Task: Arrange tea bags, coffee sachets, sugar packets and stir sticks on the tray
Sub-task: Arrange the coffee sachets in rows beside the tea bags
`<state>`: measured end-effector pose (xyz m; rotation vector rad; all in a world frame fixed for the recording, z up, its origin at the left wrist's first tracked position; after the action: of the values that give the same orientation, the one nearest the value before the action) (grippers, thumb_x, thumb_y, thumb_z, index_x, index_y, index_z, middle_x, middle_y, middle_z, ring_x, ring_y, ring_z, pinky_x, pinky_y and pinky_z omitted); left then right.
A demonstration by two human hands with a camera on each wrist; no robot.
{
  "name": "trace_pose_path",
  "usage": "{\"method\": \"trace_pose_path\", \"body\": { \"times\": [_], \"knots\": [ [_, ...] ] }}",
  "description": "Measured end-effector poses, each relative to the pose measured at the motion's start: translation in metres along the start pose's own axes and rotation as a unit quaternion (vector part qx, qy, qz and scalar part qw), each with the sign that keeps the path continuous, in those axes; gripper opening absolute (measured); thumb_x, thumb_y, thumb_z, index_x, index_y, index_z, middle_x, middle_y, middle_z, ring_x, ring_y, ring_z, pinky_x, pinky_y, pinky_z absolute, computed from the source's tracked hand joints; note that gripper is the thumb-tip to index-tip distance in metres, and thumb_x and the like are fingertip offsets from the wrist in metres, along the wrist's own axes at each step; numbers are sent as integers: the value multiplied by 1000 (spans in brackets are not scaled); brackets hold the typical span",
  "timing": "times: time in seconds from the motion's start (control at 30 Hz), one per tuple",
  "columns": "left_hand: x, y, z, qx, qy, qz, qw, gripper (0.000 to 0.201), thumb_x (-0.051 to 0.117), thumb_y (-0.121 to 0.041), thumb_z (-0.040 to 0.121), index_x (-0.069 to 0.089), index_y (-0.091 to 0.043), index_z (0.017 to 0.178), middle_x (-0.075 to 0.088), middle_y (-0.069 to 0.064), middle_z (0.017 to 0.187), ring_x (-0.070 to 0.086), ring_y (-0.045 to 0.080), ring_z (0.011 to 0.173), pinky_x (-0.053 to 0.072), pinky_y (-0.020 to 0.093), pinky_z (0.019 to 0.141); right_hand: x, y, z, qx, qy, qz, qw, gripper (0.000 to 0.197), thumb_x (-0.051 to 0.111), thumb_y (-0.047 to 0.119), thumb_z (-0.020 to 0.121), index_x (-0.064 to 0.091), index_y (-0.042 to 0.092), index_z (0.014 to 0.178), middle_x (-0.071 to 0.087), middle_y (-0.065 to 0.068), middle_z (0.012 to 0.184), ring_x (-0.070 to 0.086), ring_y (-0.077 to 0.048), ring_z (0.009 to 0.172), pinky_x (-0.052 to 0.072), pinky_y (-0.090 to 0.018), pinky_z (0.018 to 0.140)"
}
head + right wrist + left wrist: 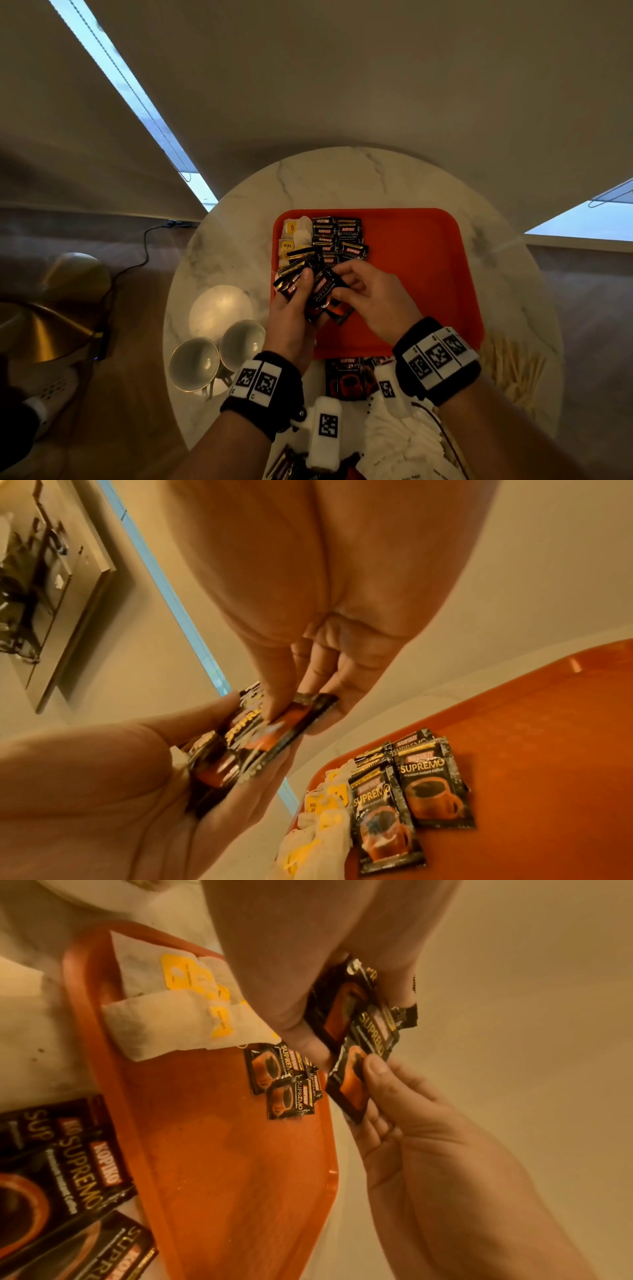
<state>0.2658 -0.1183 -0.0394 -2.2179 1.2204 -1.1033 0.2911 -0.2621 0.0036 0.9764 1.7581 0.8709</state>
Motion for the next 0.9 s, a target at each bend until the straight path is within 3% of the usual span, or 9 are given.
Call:
{"method": "trace_pose_path", "body": {
  "times": [0.07, 0.13, 0.27, 0.4, 0.57, 0.73, 0.9],
  "knots": [
    [-5, -2, 2, 3, -25, -16, 1000, 49, 65, -36, 97, 56, -12, 139, 69, 15, 129, 67, 30, 118, 59, 41, 89, -9, -5, 0, 6, -42, 12, 999, 19, 69, 11, 93, 67, 25, 106, 70, 11, 93, 65, 6, 85, 51, -12, 77],
    [-13, -4, 4, 9, -53, -23, 998, 46, 66, -36, 96, 59, -13, 135, 71, 13, 125, 70, 27, 114, 60, 39, 84, -21, -21, 4, 30, -94, 25, 995, 12, 68, 16, 94, 67, 22, 103, 71, 9, 95, 66, 2, 87, 49, -14, 76],
    [-24, -6, 6, 10, -82, -31, 996, 46, 66, -36, 95, 58, -12, 134, 72, 13, 122, 70, 29, 113, 58, 46, 94, -36, -72, 21, 134, -144, -12, 980, 16, 66, 29, 95, 64, 18, 108, 66, 4, 103, 63, -12, 95, 44, -21, 71],
    [-27, -3, 6, 5, -93, -34, 995, 47, 67, -35, 95, 59, -11, 134, 72, 14, 122, 70, 30, 113, 62, 41, 84, -28, -102, 43, 196, -155, -22, 968, 30, 71, 29, 91, 63, 16, 117, 66, 2, 113, 63, -17, 103, 53, -32, 87],
    [-29, 1, 5, 1, -94, -21, 995, 47, 69, -36, 93, 60, -10, 132, 74, 12, 119, 72, 28, 109, 63, 41, 83, -19, -101, 59, 206, -166, -44, 963, 48, 79, 23, 85, 55, 11, 126, 56, 8, 97, 57, -12, 93, 46, -27, 81],
    [-31, 3, 6, 6, -84, -1, 996, 44, 69, -37, 93, 62, -15, 131, 74, 9, 120, 72, 25, 109, 61, 41, 83, -18, -105, 68, 217, -171, -92, 957, 49, 79, 34, 84, 56, 15, 124, 62, 2, 108, 62, -18, 100, 54, -35, 86],
    [-24, 5, 6, -4, -56, 0, 998, 40, 68, -31, 94, 62, -16, 130, 73, 11, 120, 73, 22, 106, 61, 37, 81, -24, -104, 63, 208, -173, -69, 960, 50, 77, 34, 86, 57, 13, 127, 64, 0, 113, 59, -15, 98, 49, -29, 84]
  ]
}}
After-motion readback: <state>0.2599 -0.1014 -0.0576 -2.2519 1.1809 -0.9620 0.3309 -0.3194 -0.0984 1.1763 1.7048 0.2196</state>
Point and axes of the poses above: each hand's wrist, its own z-axis towards the middle knuckle, its own x-axis out of the palm, y = z × x, the point moved 7 cm from there along z, towards the middle knuckle
